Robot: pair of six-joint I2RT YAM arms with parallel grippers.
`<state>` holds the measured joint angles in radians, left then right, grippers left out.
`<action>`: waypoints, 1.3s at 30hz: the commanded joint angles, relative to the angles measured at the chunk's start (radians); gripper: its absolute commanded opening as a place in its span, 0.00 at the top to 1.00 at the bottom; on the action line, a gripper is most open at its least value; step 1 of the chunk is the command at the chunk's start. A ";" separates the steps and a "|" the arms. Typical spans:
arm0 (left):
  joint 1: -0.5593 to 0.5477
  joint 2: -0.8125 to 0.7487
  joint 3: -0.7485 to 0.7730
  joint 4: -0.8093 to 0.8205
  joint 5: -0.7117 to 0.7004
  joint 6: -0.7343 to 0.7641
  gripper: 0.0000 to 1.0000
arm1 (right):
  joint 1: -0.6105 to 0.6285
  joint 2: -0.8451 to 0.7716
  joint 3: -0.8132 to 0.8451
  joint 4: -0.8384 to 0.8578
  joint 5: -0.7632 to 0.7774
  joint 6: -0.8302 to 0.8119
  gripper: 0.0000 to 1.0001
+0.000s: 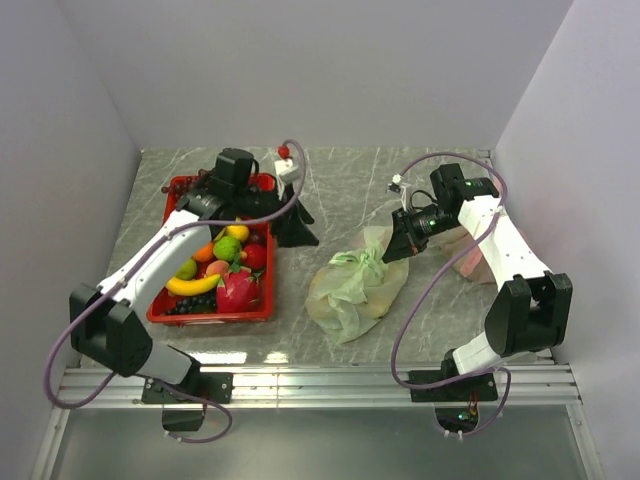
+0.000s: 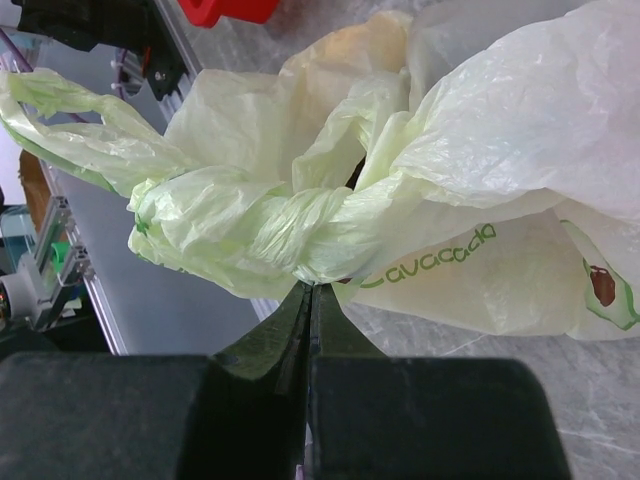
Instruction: Place the fake fruits into the plastic bag and tie a complex knot
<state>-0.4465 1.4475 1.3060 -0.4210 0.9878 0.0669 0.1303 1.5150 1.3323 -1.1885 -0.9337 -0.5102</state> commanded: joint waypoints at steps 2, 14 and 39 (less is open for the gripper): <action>-0.142 -0.056 0.058 -0.221 -0.089 0.271 0.17 | -0.003 -0.024 0.045 -0.028 -0.002 -0.014 1.00; -0.301 0.066 0.085 -0.036 -0.360 0.139 0.56 | -0.001 -0.024 0.051 -0.052 -0.004 -0.053 1.00; 0.039 -0.090 -0.297 0.111 -0.586 -0.090 1.00 | -0.308 0.042 0.071 -0.151 0.132 -0.268 1.00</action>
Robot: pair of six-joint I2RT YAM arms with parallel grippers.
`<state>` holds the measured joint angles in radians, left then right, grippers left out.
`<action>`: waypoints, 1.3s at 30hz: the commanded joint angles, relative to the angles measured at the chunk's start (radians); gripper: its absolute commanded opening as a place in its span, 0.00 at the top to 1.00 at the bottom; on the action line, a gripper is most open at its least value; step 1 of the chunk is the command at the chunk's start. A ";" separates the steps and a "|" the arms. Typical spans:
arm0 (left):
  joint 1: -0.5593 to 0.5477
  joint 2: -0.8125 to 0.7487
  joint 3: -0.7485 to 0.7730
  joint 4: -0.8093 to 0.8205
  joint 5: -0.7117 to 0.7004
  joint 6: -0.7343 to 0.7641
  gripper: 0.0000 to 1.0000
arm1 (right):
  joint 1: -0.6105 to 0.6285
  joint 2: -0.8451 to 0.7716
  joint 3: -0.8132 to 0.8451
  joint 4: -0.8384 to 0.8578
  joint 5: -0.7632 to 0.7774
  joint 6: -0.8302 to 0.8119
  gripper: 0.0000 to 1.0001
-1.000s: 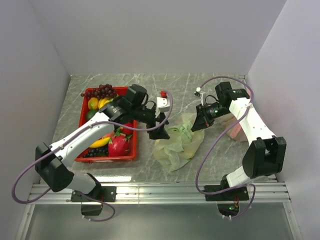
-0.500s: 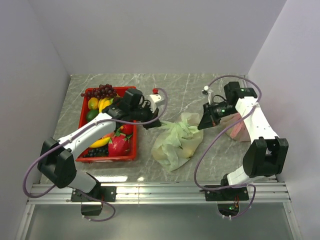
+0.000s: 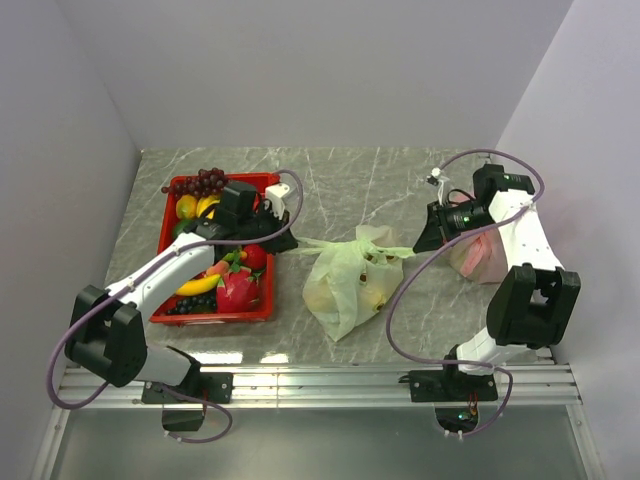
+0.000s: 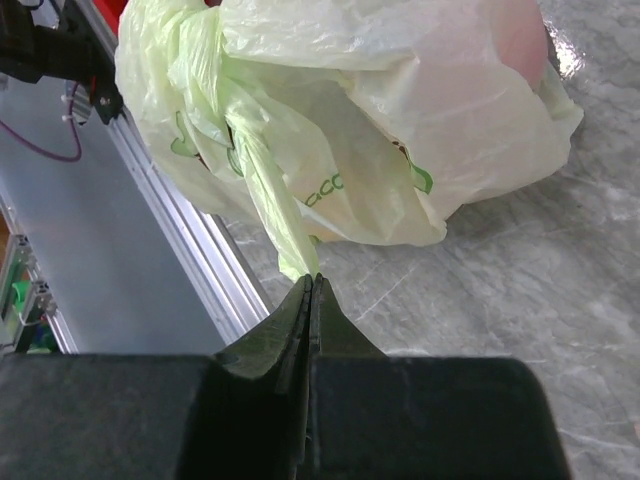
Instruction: Place the fake fruits into the plastic bag and tie a complex knot
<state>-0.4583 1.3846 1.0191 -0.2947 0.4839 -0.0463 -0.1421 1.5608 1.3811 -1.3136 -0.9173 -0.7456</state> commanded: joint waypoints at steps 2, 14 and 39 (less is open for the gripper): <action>0.029 -0.012 0.010 0.006 -0.019 0.022 1.00 | -0.010 0.002 0.026 -0.021 0.095 -0.008 1.00; -0.029 0.044 0.130 -0.026 0.108 0.036 0.42 | 0.169 -0.071 -0.008 0.125 0.161 0.178 0.34; -0.048 0.131 0.173 -0.147 -0.010 0.419 0.19 | 0.406 -0.068 -0.100 0.255 0.426 0.181 0.53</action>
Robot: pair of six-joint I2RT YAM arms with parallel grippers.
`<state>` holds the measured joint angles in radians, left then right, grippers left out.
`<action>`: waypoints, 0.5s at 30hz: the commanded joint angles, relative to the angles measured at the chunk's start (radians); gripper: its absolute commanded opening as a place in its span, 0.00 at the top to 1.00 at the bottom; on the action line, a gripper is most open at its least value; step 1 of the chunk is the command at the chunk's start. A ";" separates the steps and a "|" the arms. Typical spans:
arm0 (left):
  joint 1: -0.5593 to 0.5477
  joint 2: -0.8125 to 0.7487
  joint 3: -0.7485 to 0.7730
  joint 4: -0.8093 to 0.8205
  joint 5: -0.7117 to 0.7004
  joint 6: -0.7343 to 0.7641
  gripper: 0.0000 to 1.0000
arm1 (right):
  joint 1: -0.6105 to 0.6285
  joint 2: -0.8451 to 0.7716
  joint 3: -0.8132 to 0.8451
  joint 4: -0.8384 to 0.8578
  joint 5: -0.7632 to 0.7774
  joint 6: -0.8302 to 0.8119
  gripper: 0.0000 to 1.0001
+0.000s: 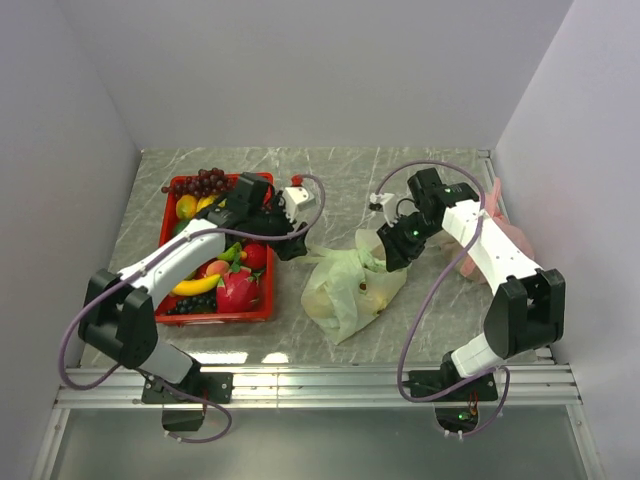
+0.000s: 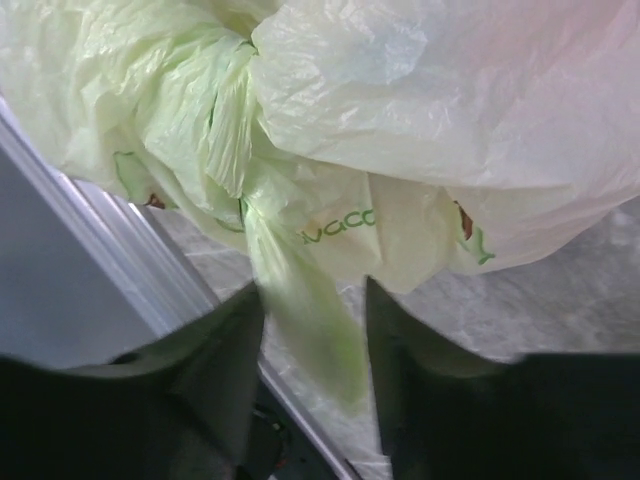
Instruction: Place the fake fruits into the plastic bag and tie a complex knot
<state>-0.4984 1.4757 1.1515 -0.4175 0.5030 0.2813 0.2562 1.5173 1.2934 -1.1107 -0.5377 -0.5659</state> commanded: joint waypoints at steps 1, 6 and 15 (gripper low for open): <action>-0.012 0.050 0.045 -0.021 -0.041 0.101 0.19 | 0.011 -0.020 -0.011 0.054 0.051 0.003 0.61; -0.025 0.109 0.048 -0.004 -0.067 0.165 0.24 | 0.014 -0.022 -0.017 0.057 0.074 0.001 0.74; -0.035 0.204 0.063 0.114 -0.138 0.021 0.76 | 0.017 -0.042 -0.023 0.095 0.125 0.021 1.00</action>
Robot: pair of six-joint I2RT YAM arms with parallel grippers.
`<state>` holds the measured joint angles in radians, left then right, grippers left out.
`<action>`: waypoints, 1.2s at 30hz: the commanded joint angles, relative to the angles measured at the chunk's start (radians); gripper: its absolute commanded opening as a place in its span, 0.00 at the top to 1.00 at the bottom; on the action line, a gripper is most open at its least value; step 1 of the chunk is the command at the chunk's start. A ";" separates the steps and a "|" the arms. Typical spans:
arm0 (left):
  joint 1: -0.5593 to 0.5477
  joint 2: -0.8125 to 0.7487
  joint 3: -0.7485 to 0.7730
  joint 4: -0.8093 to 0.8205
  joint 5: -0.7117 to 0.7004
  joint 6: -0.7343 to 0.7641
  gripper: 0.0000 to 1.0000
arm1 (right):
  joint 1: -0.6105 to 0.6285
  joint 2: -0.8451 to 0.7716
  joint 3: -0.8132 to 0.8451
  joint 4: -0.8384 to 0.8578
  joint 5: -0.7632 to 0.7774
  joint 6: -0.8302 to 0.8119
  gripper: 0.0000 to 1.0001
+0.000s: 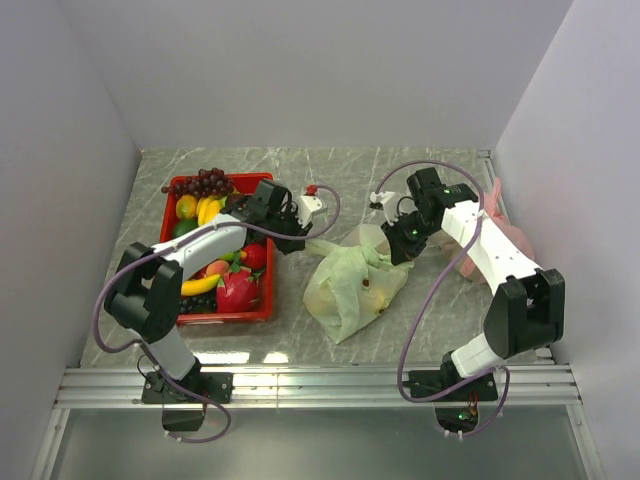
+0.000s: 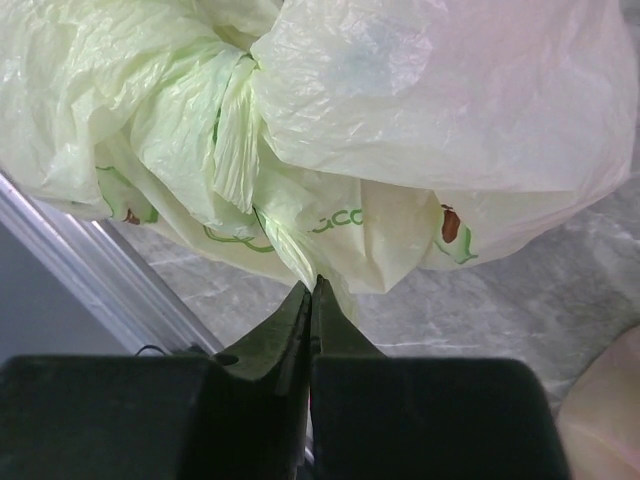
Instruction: Place the fake fruits into the plastic bag and tie a complex knot
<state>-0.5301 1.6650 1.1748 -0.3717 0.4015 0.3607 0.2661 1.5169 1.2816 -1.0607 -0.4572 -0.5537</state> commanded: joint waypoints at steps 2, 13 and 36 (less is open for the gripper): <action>-0.004 0.016 0.033 0.077 -0.081 -0.100 0.92 | 0.005 -0.060 -0.021 0.059 0.081 0.015 1.00; 0.119 -0.111 -0.052 -0.025 -0.346 -0.091 1.00 | -0.085 -0.216 -0.096 0.045 0.302 -0.017 1.00; 0.259 -0.185 0.055 -0.104 -0.098 -0.086 1.00 | -0.085 -0.163 -0.027 0.011 0.086 0.029 1.00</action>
<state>-0.3161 1.4857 1.1381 -0.4393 0.4599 0.2813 0.1471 1.3384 1.1614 -0.9478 -0.5007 -0.5980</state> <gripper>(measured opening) 0.015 0.007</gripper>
